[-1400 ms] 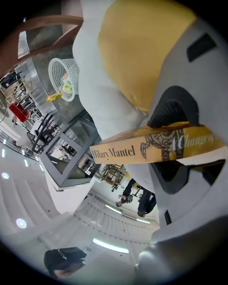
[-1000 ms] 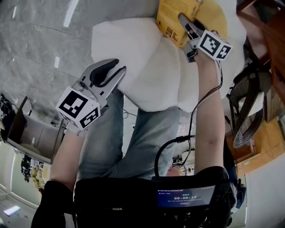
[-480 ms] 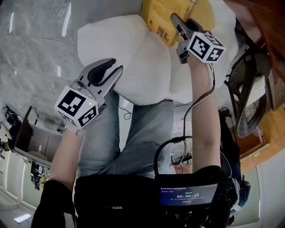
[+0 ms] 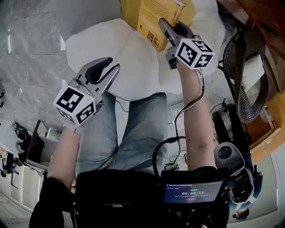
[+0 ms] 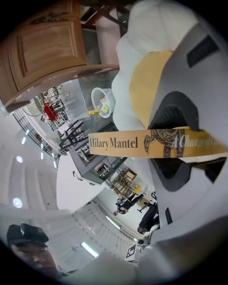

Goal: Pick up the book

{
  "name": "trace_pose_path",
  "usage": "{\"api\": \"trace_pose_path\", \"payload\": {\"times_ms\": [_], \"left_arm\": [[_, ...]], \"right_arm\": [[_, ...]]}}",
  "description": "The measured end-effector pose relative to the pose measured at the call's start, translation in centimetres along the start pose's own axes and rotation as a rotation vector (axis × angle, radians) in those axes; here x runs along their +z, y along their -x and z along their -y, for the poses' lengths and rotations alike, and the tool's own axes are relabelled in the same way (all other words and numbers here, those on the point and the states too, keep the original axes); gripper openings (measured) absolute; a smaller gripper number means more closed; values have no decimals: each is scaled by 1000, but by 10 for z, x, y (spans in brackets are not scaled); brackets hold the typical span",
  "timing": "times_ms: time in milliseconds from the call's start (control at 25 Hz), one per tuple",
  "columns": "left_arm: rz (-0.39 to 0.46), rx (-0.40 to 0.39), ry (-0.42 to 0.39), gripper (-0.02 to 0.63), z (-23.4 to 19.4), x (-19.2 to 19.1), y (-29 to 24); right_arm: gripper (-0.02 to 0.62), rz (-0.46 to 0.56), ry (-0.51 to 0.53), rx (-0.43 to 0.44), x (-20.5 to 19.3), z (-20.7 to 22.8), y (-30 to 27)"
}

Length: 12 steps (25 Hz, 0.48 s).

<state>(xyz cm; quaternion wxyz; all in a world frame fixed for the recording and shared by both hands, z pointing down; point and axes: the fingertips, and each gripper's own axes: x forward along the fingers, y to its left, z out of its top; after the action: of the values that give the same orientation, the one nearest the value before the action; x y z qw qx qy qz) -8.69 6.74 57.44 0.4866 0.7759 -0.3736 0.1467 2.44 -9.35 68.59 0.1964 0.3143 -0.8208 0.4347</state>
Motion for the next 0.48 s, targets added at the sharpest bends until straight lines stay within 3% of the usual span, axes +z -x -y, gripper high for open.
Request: {"api": "trace_pose_path", "payload": {"times_ms": [480], "left_arm": [[-34, -71, -130, 107, 40, 30, 50]], "right_arm": [[161, 167, -21, -50, 36, -75, 85]]}}
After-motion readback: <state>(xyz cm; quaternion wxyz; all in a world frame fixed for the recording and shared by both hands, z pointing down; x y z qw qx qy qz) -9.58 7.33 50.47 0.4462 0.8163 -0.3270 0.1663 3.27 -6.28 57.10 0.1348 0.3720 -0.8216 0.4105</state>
